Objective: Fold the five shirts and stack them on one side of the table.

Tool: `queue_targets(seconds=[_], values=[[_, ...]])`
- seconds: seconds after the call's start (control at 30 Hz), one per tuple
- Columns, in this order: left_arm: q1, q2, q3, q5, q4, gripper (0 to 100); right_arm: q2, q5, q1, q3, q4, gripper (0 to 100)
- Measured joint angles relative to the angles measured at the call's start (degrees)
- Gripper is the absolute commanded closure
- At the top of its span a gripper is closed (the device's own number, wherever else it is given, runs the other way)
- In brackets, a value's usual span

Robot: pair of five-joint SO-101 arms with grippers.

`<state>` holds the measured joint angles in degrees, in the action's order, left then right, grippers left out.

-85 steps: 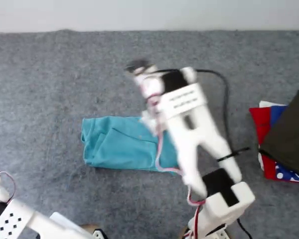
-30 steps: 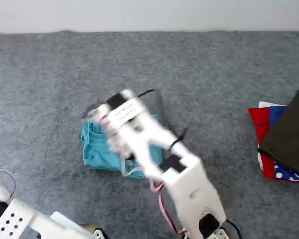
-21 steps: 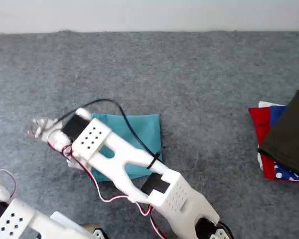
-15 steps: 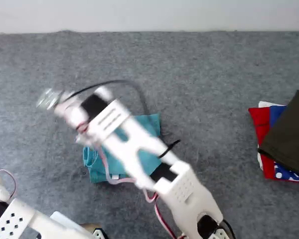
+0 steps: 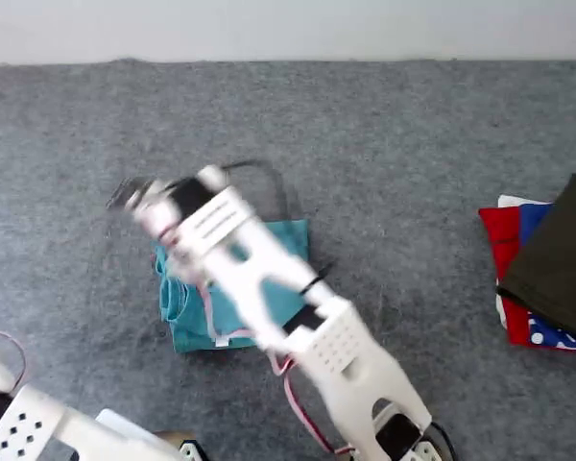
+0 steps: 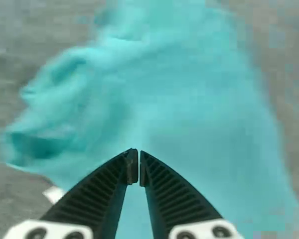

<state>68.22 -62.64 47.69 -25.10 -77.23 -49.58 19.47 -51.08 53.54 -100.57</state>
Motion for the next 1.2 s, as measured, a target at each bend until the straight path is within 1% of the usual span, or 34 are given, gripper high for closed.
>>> queue_targets(seconds=[0.13, 0.23, 0.3, 0.4, 0.53, 0.67, 0.73, 0.8, 0.93, 1.0, 1.1, 1.2], values=[[2.29, 0.00, 0.00, 0.00, 0.00, 98, -2.46, 0.00, -7.65, 0.09, 0.00, 98.9], [2.99, 0.00, 0.00, 0.00, 0.00, 98, -2.37, -0.09, -8.79, 1.76, 0.00, 99.0], [2.99, 0.00, 0.00, 0.00, 0.00, 98, -1.23, -1.85, -7.74, 3.52, 0.00, 99.0], [2.99, 0.00, 0.00, 0.00, 0.00, 98, 4.66, -4.22, -4.31, 4.13, 0.00, 98.7], [2.99, 0.00, 0.00, 0.00, 0.00, 98, 14.77, -5.10, 0.88, -2.55, 0.00, 97.9], [2.99, 0.00, 0.00, 0.00, 0.00, 98, 24.26, -7.47, 4.48, -12.48, -0.09, 88.8], [2.99, 0.00, 0.00, 0.00, 0.00, 98, 28.57, -10.73, 5.89, -17.32, -0.09, 83.6], [2.99, 0.00, 0.00, 0.00, 0.00, 98, 31.91, -16.44, 7.03, -22.59, -0.09, 79.0], [2.99, 0.00, 0.00, 0.00, 0.00, 98, 35.43, -33.49, 8.44, -32.53, -0.09, 67.8], [2.99, 0.00, 0.00, 0.00, 0.00, 98, 35.69, -40.00, 8.53, -36.31, -0.09, 61.8], [2.99, 0.00, 0.00, 0.00, 0.00, 98, 35.34, -44.13, 8.44, -40.09, 0.09, 55.6], [2.99, 0.00, 0.00, 0.00, 0.00, 98, 31.56, -45.71, 8.70, -41.32, 0.88, 55.3]])
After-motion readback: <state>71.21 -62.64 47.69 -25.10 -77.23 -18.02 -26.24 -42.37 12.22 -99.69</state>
